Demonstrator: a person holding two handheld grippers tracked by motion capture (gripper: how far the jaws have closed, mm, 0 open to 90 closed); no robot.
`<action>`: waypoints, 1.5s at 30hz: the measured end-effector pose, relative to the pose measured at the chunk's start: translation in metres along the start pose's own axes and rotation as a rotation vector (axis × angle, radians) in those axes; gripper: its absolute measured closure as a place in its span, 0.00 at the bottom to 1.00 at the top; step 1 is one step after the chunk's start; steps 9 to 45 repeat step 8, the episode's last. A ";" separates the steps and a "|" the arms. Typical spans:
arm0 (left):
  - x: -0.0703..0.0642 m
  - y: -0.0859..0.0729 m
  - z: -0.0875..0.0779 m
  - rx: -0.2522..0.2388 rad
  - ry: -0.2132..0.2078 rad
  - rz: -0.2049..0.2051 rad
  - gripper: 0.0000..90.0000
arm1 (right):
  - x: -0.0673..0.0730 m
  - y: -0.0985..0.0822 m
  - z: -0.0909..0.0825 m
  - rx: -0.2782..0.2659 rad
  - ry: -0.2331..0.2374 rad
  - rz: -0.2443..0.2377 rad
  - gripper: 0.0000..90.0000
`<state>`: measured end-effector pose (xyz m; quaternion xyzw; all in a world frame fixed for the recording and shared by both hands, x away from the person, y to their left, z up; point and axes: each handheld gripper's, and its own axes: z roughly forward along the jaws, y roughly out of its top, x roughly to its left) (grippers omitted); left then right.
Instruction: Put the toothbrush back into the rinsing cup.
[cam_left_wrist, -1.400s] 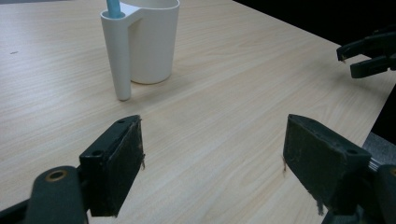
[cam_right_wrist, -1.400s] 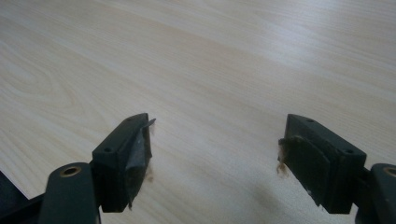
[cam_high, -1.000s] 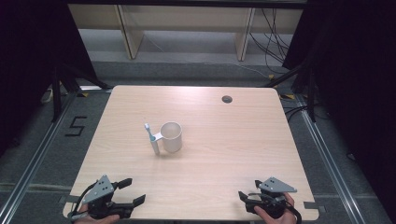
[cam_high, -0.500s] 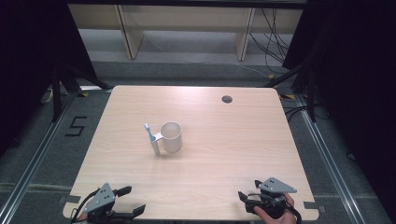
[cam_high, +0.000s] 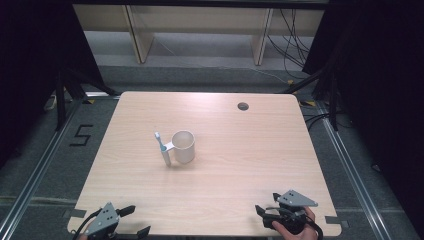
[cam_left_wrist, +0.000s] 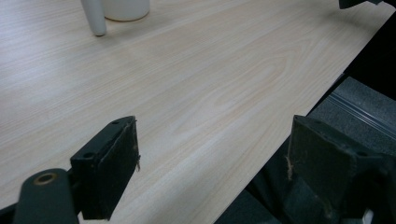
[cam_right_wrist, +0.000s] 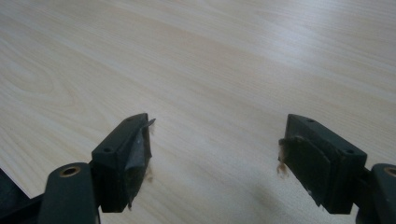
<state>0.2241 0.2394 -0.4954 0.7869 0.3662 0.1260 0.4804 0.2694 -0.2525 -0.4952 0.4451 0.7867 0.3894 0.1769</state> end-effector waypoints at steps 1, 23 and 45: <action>0.000 -0.001 0.000 -0.002 0.000 -0.005 0.17 | 0.000 0.000 0.000 0.000 -0.002 -0.004 0.27; 0.000 -0.002 0.001 0.012 0.004 -0.006 0.17 | 0.000 0.000 0.000 -0.002 0.000 -0.002 0.27; 0.000 -0.002 0.001 0.012 0.004 -0.006 0.17 | 0.000 0.000 0.000 -0.002 0.000 -0.002 0.27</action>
